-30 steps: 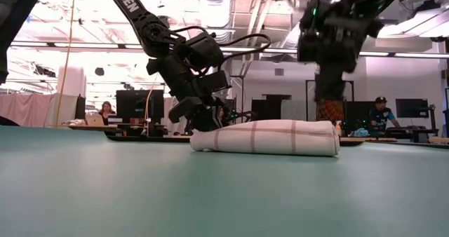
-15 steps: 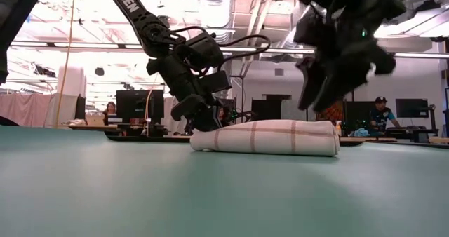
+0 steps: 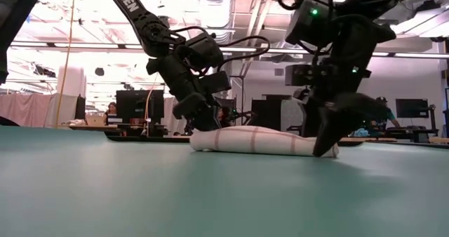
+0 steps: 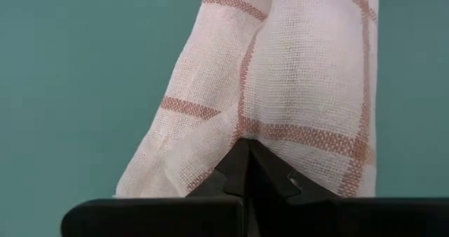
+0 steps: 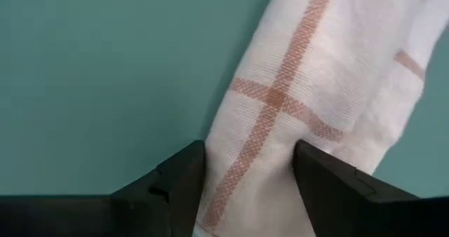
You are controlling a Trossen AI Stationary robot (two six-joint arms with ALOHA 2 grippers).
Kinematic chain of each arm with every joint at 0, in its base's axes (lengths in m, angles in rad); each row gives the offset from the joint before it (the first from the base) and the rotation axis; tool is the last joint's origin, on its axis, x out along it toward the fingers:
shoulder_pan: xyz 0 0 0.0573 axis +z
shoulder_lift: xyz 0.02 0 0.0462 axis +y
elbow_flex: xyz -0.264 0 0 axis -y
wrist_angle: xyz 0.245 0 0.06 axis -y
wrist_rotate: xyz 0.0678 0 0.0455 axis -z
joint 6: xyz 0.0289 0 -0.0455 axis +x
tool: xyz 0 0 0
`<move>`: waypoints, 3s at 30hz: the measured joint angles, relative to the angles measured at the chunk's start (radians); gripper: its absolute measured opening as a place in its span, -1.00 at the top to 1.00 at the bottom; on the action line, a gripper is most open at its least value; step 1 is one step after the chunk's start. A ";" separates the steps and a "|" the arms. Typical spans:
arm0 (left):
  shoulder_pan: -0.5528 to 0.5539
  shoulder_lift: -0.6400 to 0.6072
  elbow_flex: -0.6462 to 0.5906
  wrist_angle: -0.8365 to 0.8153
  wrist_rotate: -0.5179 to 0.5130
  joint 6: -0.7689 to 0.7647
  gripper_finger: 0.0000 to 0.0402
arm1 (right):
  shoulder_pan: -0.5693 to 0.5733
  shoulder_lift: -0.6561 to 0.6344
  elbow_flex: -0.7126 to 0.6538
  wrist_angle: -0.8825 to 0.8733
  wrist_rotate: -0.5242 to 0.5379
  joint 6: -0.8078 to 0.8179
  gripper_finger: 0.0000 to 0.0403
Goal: Roll towel into tight, uniform cylinder
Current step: Roll the white patterned towel
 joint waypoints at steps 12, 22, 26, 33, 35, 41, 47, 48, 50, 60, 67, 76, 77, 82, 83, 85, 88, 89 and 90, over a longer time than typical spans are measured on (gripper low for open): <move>-0.001 0.000 0.002 -0.033 0.038 -0.023 1.00 | -0.007 -0.051 -0.003 -0.038 -0.036 0.132 0.82; -0.002 0.000 0.001 -0.037 0.096 -0.058 1.00 | -0.191 -0.171 -0.009 -0.069 -0.425 0.244 0.84; -0.002 0.000 0.001 -0.041 0.124 -0.078 1.00 | -0.262 -0.172 -0.008 -0.078 -0.542 0.267 0.84; -0.002 0.000 0.002 -0.058 0.157 -0.083 1.00 | -0.372 -0.172 -0.007 -0.112 -0.637 0.332 0.84; -0.002 0.000 0.002 -0.061 0.187 -0.087 1.00 | -0.398 -0.172 -0.007 -0.115 -0.662 0.359 0.84; -0.002 0.001 0.002 -0.072 0.277 -0.108 1.00 | -0.453 -0.173 -0.006 -0.138 -0.664 0.422 0.84; -0.002 0.002 0.002 -0.075 0.307 -0.131 1.00 | -0.454 -0.157 -0.004 -0.141 -0.622 0.435 0.84; -0.002 0.002 0.002 -0.078 0.322 -0.133 1.00 | -0.456 -0.144 -0.004 -0.144 -0.622 0.436 0.84; -0.002 0.000 0.002 -0.094 0.351 -0.130 1.00 | -0.457 -0.104 -0.004 -0.146 -0.634 0.438 0.84; -0.003 -0.057 0.092 -0.425 0.379 -0.114 1.00 | -0.456 0.054 -0.001 -0.043 -0.813 0.453 0.84; -0.050 -0.177 0.205 -0.617 0.283 0.018 1.00 | -0.482 0.069 -0.006 -0.036 -0.872 0.441 0.84; -0.203 -0.223 0.169 -0.327 0.037 0.181 1.00 | -0.506 0.070 -0.007 -0.036 -0.924 0.379 0.84; -0.216 -0.224 0.168 -0.304 0.026 0.186 1.00 | -0.506 0.070 -0.007 -0.036 -0.929 0.371 0.84; -0.252 -0.214 0.168 -0.272 0.002 0.237 1.00 | -0.519 0.071 -0.007 -0.033 -0.957 0.350 0.84; -0.255 -0.210 0.168 -0.284 -0.001 0.247 1.00 | -0.522 0.071 -0.007 -0.032 -0.971 0.343 0.84; -0.261 -0.187 0.167 -0.279 -0.044 0.265 1.00 | -0.529 0.071 -0.007 -0.033 -0.977 0.331 0.84; -0.264 -0.164 0.167 -0.232 -0.164 0.263 1.00 | -0.535 0.071 -0.007 -0.038 -0.984 0.317 0.84; -0.262 -0.157 0.167 -0.188 -0.188 0.250 1.00 | -0.535 0.071 -0.007 -0.038 -0.984 0.311 0.84; -0.255 -0.148 0.170 -0.161 -0.196 0.234 1.00 | -0.535 0.071 -0.006 -0.036 -0.984 0.309 0.84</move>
